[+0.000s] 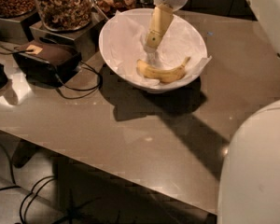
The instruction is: Pick banana from white bowl
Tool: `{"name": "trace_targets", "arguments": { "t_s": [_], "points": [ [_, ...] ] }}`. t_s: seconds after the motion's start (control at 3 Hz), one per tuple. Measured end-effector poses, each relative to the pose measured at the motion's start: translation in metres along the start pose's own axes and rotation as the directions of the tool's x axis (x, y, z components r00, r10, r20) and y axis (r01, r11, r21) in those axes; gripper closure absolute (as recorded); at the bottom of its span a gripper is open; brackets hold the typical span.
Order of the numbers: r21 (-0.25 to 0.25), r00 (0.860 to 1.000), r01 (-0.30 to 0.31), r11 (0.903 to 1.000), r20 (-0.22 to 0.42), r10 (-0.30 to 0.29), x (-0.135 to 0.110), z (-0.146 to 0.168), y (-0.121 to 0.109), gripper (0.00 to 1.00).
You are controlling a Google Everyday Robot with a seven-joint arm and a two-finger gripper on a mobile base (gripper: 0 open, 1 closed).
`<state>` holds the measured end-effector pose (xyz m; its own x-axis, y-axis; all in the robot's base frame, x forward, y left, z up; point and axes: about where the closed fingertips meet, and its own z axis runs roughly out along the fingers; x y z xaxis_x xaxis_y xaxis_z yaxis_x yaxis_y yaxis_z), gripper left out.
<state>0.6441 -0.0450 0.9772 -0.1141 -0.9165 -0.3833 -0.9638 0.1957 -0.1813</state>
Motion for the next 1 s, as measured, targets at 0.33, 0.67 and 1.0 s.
{"name": "trace_targets", "arguments": {
  "t_s": [0.33,0.67,1.0],
  "points": [
    [0.013,0.999,-0.048,0.9987,0.002,0.048,0.0131,0.0042,-0.0048,0.00],
    [0.019,0.998,-0.054,0.9983,-0.009,0.054,0.0175,0.0082,-0.0046,0.00],
    [0.019,0.999,-0.040,0.9990,-0.022,0.040,0.0165,0.0128,-0.0020,0.00]
  ]
}}
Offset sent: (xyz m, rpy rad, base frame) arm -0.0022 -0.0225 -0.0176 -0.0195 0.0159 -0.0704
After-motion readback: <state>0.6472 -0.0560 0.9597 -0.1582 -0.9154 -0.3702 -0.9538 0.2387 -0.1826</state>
